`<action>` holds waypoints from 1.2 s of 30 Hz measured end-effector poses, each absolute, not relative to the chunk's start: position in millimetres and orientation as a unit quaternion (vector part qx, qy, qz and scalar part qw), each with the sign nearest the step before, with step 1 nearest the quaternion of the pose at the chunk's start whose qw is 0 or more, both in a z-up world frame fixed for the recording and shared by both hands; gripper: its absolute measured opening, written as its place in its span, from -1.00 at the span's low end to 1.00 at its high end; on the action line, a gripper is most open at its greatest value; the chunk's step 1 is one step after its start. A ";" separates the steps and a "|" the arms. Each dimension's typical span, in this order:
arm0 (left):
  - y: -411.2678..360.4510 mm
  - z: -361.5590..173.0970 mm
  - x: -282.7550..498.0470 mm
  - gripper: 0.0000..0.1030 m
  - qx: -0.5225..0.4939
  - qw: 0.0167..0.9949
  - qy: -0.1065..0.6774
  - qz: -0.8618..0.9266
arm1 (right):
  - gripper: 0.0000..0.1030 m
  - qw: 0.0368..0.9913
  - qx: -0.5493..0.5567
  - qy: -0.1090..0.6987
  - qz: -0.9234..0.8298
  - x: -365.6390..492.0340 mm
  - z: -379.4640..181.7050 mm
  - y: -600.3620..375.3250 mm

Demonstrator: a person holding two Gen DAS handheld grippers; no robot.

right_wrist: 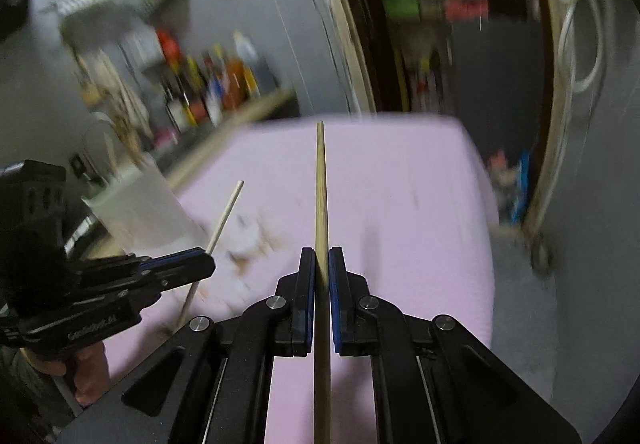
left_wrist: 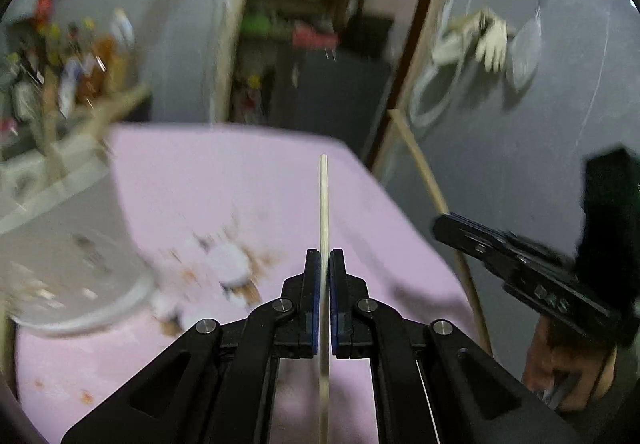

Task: Organize utensils
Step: 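Lift and carry the chopstick in the left tool while the right tool carries its chopstick to the holder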

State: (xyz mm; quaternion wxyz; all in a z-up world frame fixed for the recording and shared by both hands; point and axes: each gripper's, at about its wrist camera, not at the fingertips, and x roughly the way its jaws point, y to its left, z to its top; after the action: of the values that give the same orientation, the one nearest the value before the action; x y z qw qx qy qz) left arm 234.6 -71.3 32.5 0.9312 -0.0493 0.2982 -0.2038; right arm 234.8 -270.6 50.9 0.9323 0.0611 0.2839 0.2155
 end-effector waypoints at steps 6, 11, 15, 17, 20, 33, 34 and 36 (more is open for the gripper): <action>-51.0 78.2 200.4 -0.96 -0.055 0.966 0.179 -0.176 | -0.91 0.973 0.043 0.111 0.197 194.1 87.6 -237.7; -29.4 108.0 184.5 -0.96 -0.055 0.981 0.113 -0.150 | -0.91 0.980 0.025 -0.005 0.196 179.2 116.3 -201.3; 3.5 127.9 190.2 -0.96 -0.058 0.987 0.080 -0.127 | -0.91 0.975 0.042 -0.055 0.213 181.9 133.9 -179.7; 25.4 138.7 188.5 -0.96 -0.063 0.989 0.070 -0.113 | -0.91 0.968 0.059 -0.069 0.233 187.8 141.5 -167.2; 64.2 147.0 193.4 -0.96 -0.078 0.991 0.056 -0.093 | -0.91 0.957 0.091 -0.083 0.264 200.3 151.1 -147.3; 184.3 128.6 226.0 -0.96 -0.174 0.984 0.022 -0.026 | -0.91 0.931 0.126 -0.096 0.330 243.9 142.8 -61.2; 187.8 125.2 228.9 -0.96 -0.178 0.984 0.022 -0.021 | -0.91 0.932 0.123 -0.095 0.328 246.2 139.7 -58.7; 189.7 119.7 231.8 -0.96 -0.179 0.984 0.020 -0.009 | -0.91 0.936 0.114 -0.091 0.321 253.1 132.2 -50.5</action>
State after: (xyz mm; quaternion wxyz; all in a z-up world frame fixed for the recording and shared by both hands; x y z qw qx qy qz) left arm 231.8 189.7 119.7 0.9836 -0.1792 0.0196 -0.0089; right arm 253.1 -50.5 132.2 0.9358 0.1139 -0.0907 0.3212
